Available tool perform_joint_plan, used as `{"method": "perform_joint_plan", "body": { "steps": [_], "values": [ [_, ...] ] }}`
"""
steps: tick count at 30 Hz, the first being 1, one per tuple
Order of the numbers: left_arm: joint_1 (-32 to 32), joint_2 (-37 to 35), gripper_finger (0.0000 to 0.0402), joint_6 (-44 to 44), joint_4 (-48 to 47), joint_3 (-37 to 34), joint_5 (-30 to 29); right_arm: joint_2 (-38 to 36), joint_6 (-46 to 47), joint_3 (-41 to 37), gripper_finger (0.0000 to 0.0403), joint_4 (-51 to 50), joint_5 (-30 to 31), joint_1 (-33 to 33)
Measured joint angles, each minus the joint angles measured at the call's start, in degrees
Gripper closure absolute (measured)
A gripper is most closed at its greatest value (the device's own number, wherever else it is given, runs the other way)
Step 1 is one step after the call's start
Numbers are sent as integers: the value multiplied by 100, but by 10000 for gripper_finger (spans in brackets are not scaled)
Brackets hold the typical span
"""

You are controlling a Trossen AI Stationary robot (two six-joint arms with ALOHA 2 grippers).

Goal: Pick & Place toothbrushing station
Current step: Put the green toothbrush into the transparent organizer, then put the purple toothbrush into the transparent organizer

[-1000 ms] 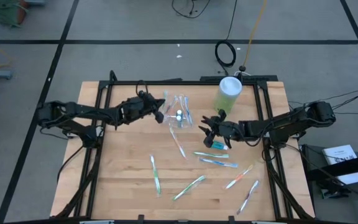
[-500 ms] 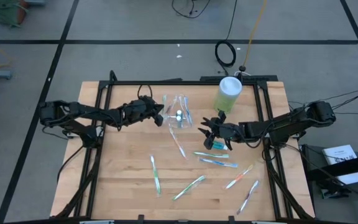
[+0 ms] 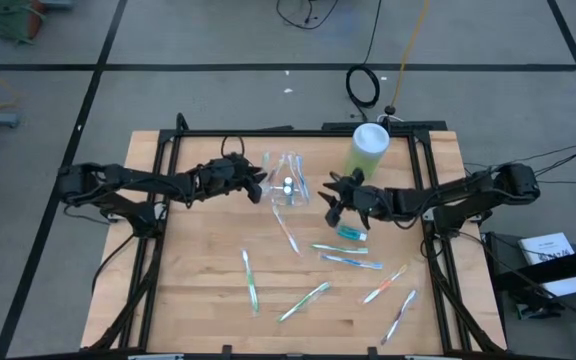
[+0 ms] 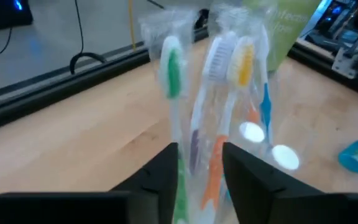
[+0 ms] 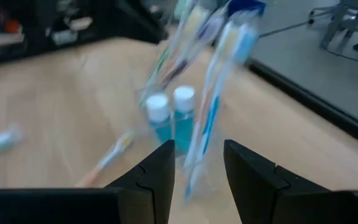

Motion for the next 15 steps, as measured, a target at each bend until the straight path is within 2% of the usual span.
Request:
{"method": "perform_joint_plan", "body": {
  "steps": [3, 8, 12, 15],
  "values": [
    [0, -362, 246, -9, -649, 86, -2, 0, 76, 0, 271, 103, -177, -144],
    [-14, -1132, 224, -301, -1939, 105, 129, 1, 352, 0, 271, 107, -1425, -202],
    [-26, -1877, 223, -481, -2907, 105, 785, 134, 385, -6, 270, 269, -1492, -155],
    [-26, -2377, 228, -536, -3498, 105, 1295, 318, 491, -2, 270, 837, -1470, -146]
  ]
}}
